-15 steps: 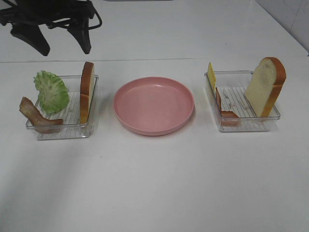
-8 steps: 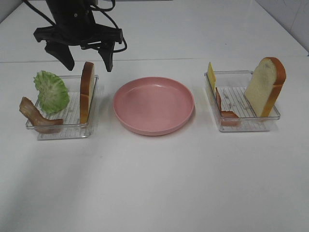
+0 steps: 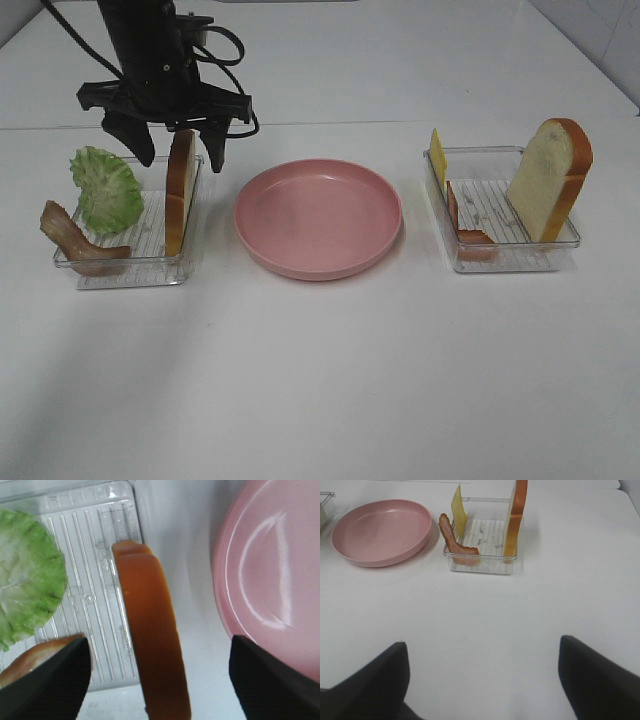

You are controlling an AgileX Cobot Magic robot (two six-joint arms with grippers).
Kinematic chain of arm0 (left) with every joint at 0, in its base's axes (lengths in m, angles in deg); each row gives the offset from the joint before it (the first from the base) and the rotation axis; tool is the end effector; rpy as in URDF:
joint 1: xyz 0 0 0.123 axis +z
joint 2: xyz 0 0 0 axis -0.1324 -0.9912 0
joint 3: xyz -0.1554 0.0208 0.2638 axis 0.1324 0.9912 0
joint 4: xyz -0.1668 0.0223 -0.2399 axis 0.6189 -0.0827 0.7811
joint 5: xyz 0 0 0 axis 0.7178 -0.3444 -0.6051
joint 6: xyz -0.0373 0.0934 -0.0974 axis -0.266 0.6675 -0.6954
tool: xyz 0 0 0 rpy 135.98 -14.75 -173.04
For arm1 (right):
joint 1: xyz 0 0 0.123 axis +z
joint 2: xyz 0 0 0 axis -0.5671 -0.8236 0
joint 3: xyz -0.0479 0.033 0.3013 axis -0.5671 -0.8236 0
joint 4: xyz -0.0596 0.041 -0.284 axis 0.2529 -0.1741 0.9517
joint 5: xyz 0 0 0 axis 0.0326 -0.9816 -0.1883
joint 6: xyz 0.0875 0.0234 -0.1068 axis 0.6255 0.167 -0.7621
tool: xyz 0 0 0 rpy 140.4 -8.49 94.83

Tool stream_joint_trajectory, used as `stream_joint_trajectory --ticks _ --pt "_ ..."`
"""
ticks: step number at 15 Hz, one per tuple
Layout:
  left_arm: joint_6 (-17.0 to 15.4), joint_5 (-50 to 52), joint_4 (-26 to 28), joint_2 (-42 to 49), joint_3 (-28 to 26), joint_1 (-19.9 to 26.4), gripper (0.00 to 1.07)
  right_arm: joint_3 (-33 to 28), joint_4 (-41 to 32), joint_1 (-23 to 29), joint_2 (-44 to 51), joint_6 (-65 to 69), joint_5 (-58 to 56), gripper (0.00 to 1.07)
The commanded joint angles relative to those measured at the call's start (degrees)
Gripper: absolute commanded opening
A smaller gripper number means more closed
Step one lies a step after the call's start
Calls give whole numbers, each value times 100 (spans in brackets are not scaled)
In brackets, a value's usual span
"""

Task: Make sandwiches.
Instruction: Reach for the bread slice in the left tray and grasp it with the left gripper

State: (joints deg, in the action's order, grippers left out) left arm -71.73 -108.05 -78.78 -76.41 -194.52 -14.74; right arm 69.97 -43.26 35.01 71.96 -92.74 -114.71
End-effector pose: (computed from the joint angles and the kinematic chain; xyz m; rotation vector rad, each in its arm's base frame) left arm 0.5009 -0.1984 0.1650 0.1247 2.9297 -0.0338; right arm 0.0516 0.0121 0.2762 -0.1289 2.0391 0.0483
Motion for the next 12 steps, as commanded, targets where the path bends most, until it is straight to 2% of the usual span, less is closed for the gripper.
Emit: stream_joint_trajectory --ticks 1,6,7,11,12 --pt "-34 143 -138 -34 -23 -11 69 -11 -17 -34 92 -29 52 78" --pt "-29 160 -160 -172 -23 -11 53 -11 -17 -34 92 -29 52 78" --pt "-29 149 -160 -183 -23 -11 46 -11 -17 -34 92 -29 52 78" --pt "-40 292 -166 -183 -23 -11 0 -11 -17 -34 92 -29 52 78" --pt "-40 281 -172 -183 -23 -11 0 -11 -17 -34 92 -29 52 78"
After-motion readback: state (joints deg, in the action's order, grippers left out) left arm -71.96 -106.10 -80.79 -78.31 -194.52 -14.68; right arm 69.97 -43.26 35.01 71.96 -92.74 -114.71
